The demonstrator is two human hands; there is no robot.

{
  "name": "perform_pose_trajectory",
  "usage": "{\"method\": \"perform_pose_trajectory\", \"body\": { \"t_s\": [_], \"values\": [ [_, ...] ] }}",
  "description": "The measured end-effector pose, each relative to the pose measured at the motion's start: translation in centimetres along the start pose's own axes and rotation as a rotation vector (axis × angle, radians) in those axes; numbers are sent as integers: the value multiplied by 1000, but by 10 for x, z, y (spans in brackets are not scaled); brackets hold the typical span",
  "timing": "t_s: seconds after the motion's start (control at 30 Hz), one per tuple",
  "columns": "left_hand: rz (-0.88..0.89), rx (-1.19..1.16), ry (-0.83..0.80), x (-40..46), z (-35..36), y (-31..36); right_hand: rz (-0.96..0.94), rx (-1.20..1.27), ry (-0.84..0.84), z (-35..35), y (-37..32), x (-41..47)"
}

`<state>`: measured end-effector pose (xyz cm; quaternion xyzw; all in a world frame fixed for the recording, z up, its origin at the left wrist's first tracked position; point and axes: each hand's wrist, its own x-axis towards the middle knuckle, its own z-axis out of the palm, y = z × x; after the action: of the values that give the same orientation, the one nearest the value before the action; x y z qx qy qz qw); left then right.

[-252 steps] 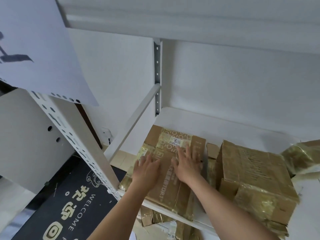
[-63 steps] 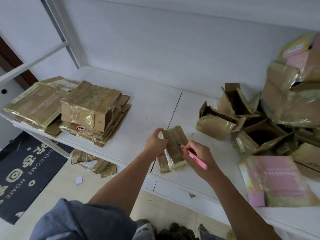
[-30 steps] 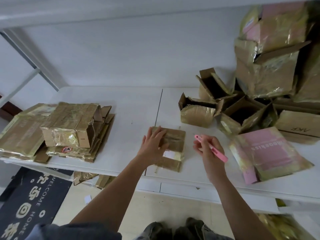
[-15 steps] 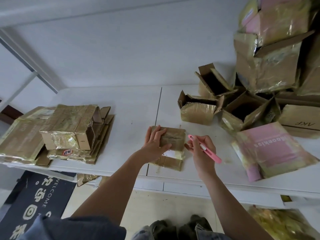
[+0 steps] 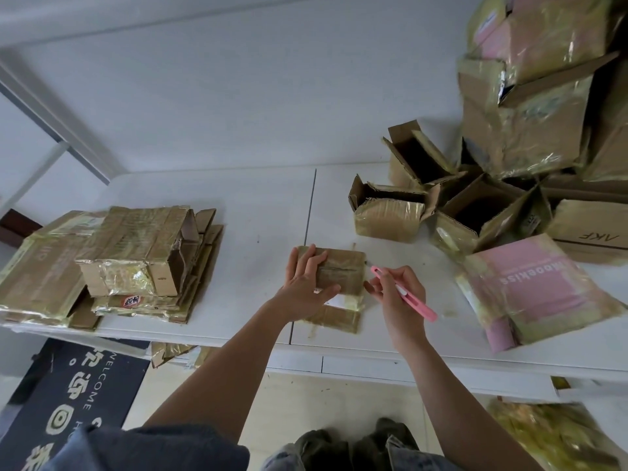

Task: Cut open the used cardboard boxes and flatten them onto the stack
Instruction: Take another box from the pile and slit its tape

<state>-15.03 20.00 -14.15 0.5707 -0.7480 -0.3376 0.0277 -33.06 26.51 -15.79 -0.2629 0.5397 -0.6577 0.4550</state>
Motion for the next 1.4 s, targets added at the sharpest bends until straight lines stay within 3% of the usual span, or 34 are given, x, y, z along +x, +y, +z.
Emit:
{"method": "perform_pose_trajectory", "body": {
  "t_s": [0.47, 0.67, 0.8, 1.0, 1.1, 1.23, 1.33, 1.4],
  "values": [
    [2, 87, 7, 2, 5, -9, -66, -190, -88, -19, 11, -30],
    [11, 0, 58, 0, 3, -2, -197, -363, -179, -36, 1, -37],
    [-22, -71, 94, -4, 4, 9, -297, -326, -103, -31, -21, -14],
    [21, -52, 198, -22, 11, 13, -216, -355, -207, 3, -30, 23],
    [-100, 45, 250, -27, 13, 15, -305, -456, -245, 13, -24, 16],
    [-327, -104, 436, -32, 3, 18, -447, -559, -83, 18, -10, -8],
    [-388, -196, 451, -31, -6, 20, -377, -506, -116, 22, -1, -31],
    [-400, -120, 416, -32, -8, 27, -308, -415, -105, 23, 1, -34]
  ]
}}
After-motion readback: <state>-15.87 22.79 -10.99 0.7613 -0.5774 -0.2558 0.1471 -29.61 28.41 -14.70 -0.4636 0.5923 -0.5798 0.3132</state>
